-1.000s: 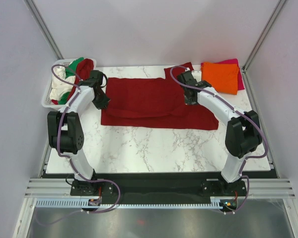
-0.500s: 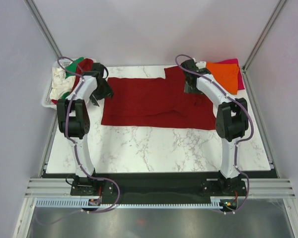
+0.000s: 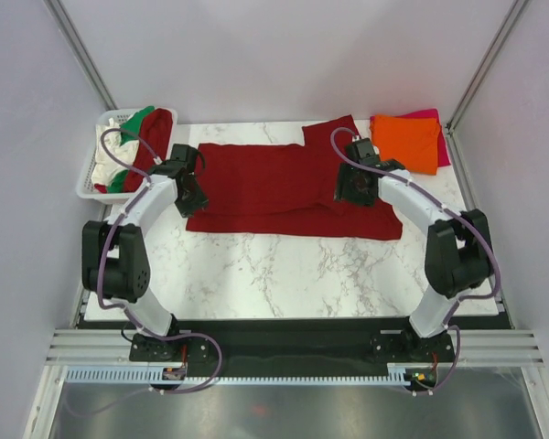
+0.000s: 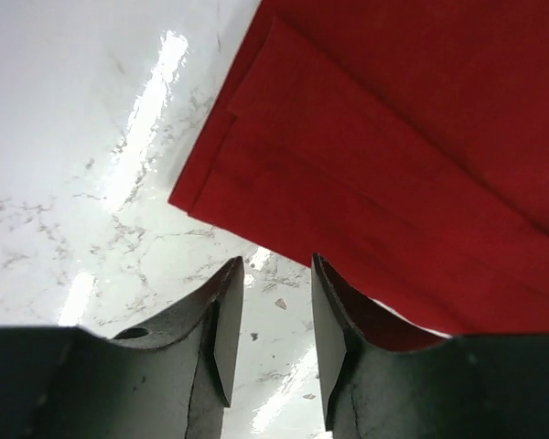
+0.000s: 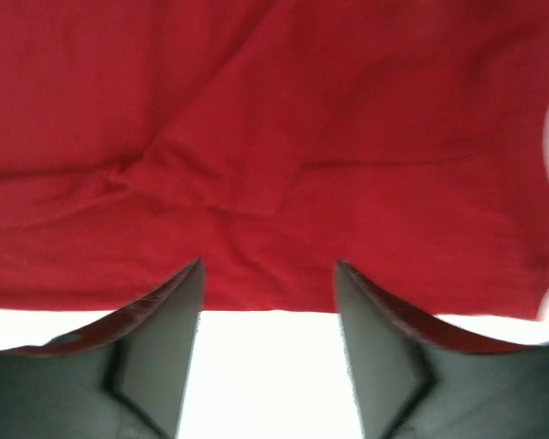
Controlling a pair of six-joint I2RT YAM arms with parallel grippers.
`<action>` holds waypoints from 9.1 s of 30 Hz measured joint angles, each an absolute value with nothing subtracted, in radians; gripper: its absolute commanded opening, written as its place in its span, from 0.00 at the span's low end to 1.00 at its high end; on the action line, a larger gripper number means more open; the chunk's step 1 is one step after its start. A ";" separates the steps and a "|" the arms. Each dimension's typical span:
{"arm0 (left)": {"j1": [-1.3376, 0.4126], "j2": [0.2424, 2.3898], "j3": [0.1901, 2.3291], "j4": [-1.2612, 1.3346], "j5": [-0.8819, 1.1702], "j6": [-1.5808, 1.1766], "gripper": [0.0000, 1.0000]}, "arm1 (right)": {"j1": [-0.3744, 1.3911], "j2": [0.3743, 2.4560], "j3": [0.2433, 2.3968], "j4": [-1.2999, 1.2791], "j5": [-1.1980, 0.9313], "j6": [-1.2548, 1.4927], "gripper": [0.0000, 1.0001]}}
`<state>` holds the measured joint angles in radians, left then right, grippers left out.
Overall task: Fold and stack the t-shirts
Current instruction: Fold the tshirt
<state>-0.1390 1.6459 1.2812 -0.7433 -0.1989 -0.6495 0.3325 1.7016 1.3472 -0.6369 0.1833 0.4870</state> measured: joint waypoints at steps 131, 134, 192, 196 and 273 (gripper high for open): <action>-0.181 0.694 0.881 -0.876 -0.070 -0.537 0.84 | 0.165 2.374 2.242 -0.609 0.075 0.389 0.94; -0.181 0.658 0.875 -0.860 -0.077 -0.535 0.83 | 0.161 2.543 2.404 -0.629 0.072 0.360 0.92; -0.152 2.055 1.594 -0.682 -0.256 -0.476 0.71 | 0.141 2.222 1.938 -0.484 0.260 0.322 0.00; -0.145 2.070 1.631 -0.658 -0.253 -0.471 0.71 | 0.115 2.223 1.938 -0.489 0.283 0.323 0.00; -0.102 1.388 1.122 -0.716 -0.255 -0.443 0.02 | 0.212 1.242 1.155 -0.600 0.160 0.399 0.00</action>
<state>-0.1024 1.3876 1.1225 -0.7162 -0.2554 -0.4431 0.2119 1.2423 1.1549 -0.6003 0.1596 0.3992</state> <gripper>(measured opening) 0.029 0.011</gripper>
